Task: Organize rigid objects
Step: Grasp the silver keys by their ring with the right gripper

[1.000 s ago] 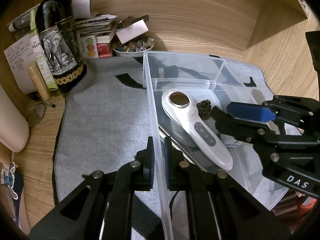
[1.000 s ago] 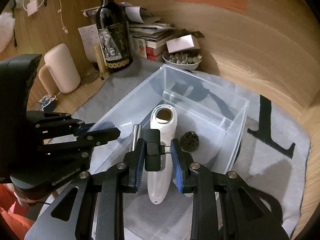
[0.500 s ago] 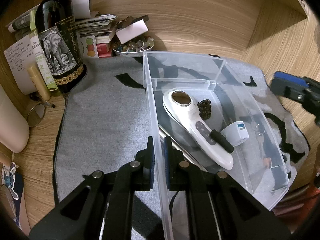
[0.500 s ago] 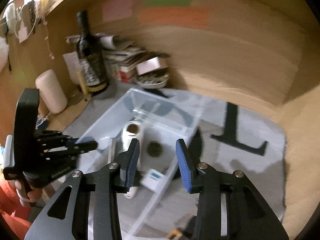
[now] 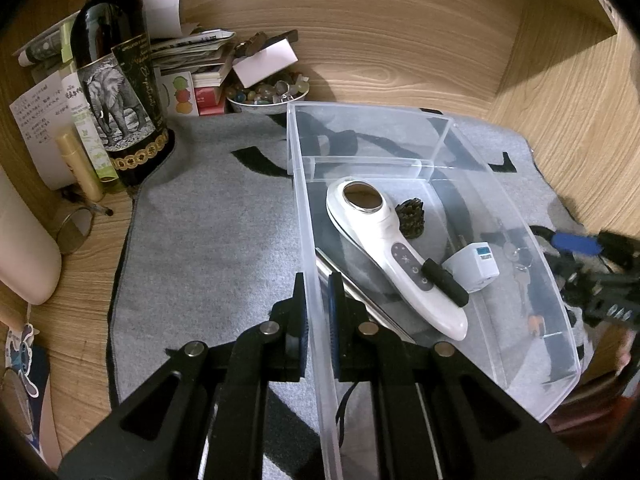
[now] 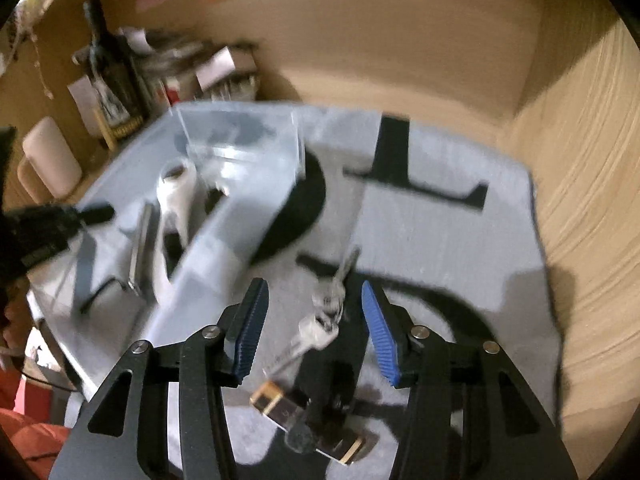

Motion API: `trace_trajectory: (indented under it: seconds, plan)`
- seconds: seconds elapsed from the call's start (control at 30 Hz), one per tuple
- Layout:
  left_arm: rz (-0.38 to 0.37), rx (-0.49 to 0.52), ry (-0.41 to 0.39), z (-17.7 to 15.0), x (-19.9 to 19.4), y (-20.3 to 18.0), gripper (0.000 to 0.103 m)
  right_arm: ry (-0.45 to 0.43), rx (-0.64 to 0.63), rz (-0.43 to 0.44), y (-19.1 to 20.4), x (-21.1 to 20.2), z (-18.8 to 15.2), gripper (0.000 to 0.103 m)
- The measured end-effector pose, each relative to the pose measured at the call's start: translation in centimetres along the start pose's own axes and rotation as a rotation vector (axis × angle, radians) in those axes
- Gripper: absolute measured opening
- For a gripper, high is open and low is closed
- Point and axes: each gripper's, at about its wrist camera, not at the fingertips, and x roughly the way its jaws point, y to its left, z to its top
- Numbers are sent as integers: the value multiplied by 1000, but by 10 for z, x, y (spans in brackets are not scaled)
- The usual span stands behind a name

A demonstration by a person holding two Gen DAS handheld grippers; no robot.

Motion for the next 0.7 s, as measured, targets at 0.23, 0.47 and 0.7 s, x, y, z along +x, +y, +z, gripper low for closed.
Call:
trace_trajectory:
  seconds: [0.23, 0.47, 0.7]
  plan:
    - [1, -3, 1, 0, 0, 0, 8, 105, 3, -5, -2, 38, -20, 45]
    - [2, -5, 2, 0, 1, 1, 8, 88, -15, 2, -3, 35, -22, 31]
    - [1, -3, 3, 0, 1, 2, 8, 40, 7, -10, -7, 22, -17, 26]
